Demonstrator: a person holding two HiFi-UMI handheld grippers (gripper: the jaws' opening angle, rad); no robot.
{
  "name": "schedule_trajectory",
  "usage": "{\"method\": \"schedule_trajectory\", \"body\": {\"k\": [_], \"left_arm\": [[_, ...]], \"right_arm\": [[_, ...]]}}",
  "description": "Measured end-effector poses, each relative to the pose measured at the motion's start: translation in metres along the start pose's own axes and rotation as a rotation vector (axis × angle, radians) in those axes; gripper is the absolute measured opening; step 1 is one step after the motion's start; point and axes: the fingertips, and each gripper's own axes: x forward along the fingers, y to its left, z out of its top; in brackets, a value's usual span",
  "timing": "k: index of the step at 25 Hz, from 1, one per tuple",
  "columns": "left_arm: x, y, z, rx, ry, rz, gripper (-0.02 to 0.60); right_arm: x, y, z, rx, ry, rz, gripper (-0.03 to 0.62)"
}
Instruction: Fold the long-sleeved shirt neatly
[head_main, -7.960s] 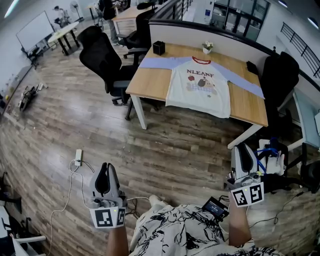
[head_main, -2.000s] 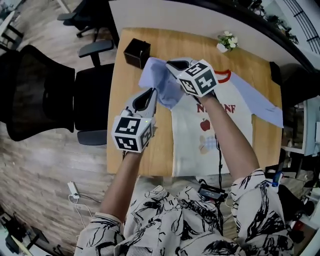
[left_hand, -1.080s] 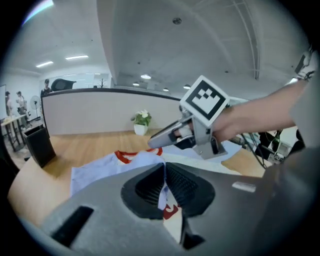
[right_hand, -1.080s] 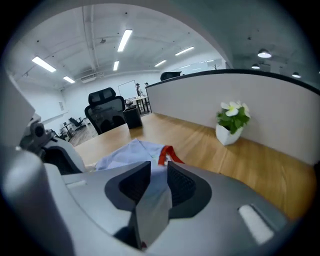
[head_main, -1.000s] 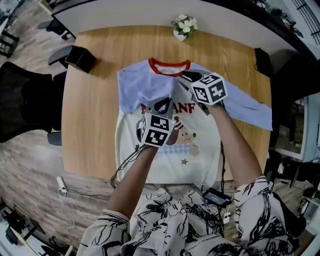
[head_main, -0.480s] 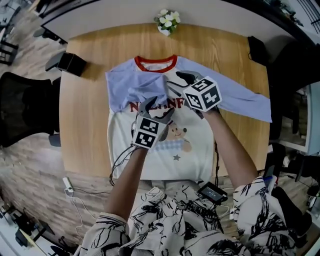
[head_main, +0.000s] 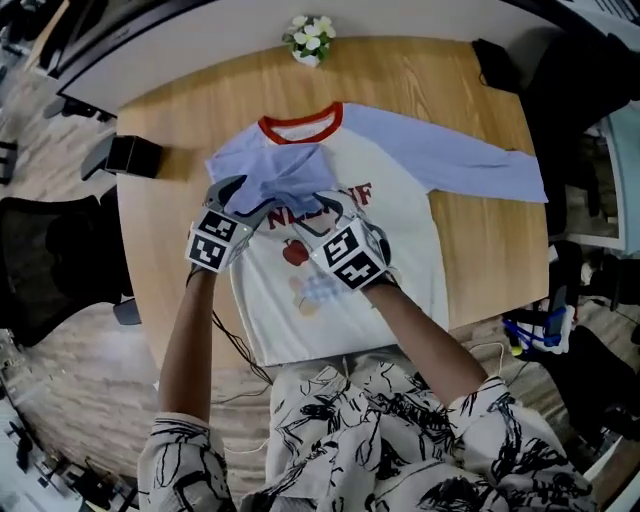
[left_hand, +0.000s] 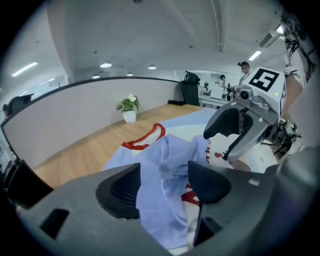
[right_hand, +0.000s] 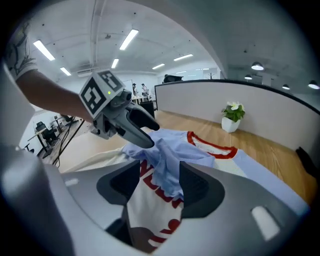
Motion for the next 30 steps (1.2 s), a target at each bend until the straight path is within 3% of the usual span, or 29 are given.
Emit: {"method": "schedule_trajectory", "body": {"k": [6, 7, 8, 11, 15, 18, 26, 27, 29, 30], "left_arm": [[0.029, -0.011, -0.023, 0.050, 0.042, -0.137, 0.218], [0.030, -0.012, -0.022, 0.067, 0.034, -0.152, 0.145], [0.028, -0.013, -0.019, 0.066, 0.019, -0.168, 0.014], [0.018, -0.015, -0.003, -0.066, -0.038, -0.239, 0.015], [0.007, -0.027, 0.021, -0.195, -0.042, -0.335, 0.014], [0.001, -0.041, 0.043, -0.335, -0.068, -0.415, 0.014], [-0.008, -0.077, 0.090, -0.527, -0.131, -0.550, 0.014], [-0.009, -0.081, 0.094, -0.547, -0.137, -0.563, 0.014], [-0.009, -0.083, 0.100, -0.558, -0.142, -0.561, 0.015], [-0.008, -0.081, 0.101, -0.550, -0.135, -0.543, 0.015]], "right_arm": [[0.035, 0.025, -0.029, 0.048, 0.106, -0.041, 0.258], [0.037, 0.025, -0.030, 0.051, 0.112, -0.058, 0.258], [0.039, 0.025, -0.031, 0.054, 0.114, -0.079, 0.258], [0.037, 0.017, -0.029, 0.072, 0.100, -0.154, 0.258], [0.038, 0.012, -0.024, 0.087, 0.088, -0.207, 0.247], [0.042, 0.008, -0.023, 0.109, 0.084, -0.274, 0.252], [0.018, -0.022, 0.004, 0.367, -0.117, -0.512, 0.246], [0.013, -0.026, 0.004, 0.401, -0.124, -0.533, 0.204], [0.004, -0.031, 0.002, 0.429, -0.104, -0.555, 0.030], [-0.001, -0.032, 0.000, 0.428, -0.100, -0.549, 0.029]]}}
